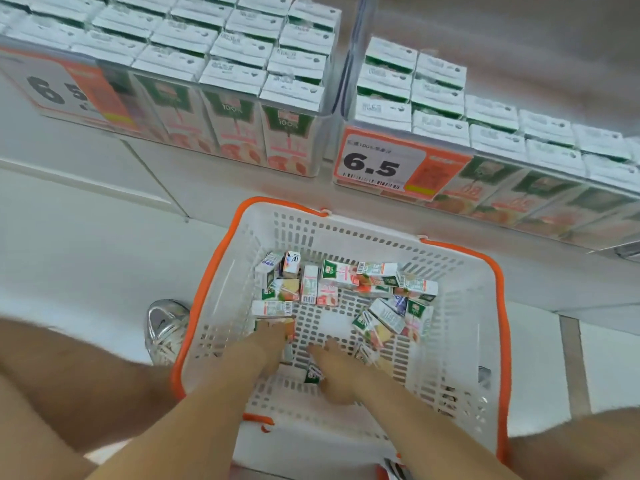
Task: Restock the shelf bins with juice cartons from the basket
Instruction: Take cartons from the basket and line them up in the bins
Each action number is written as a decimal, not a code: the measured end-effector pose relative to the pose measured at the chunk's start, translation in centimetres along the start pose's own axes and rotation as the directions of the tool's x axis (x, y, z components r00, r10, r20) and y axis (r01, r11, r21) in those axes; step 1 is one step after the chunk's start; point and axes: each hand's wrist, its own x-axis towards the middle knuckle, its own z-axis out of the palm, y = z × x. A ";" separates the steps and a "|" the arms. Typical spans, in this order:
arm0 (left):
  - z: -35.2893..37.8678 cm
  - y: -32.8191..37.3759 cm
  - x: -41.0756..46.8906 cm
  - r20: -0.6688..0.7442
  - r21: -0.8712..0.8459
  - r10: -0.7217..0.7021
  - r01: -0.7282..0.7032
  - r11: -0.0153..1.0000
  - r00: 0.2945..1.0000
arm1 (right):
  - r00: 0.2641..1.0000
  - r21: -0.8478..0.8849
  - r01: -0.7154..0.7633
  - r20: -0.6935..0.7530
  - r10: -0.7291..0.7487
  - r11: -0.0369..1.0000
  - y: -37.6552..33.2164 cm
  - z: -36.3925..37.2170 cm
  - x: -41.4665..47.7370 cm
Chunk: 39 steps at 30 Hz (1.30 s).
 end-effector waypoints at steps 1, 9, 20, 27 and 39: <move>0.1 -0.1 0.0 -0.020 0.019 0.001 0.000 1.000 1.000 | 1.000 -0.016 0.006 0.005 -0.006 1.000 -0.2 0.0 -0.1; 0.9 -0.6 0.6 -0.154 0.220 0.045 -0.010 0.975 0.987 | 0.993 -0.236 0.025 -0.110 -0.052 0.972 0.3 0.7 -0.8; -2.7 -0.5 -1.2 -0.194 -0.399 0.121 -0.191 0.897 0.974 | 0.941 0.739 0.147 -0.308 0.137 0.658 2.1 -5.9 -5.1; -8.8 0.6 -6.3 -0.303 -0.514 0.228 -0.361 0.779 0.925 | 0.922 0.877 0.285 -0.361 0.138 0.387 0.2 -8.8 -12.2; -18.8 1.9 -20.8 -0.491 -0.224 0.414 -0.570 0.791 0.766 | 0.580 0.289 0.517 -0.811 -0.081 0.805 -4.4 -12.4 -26.8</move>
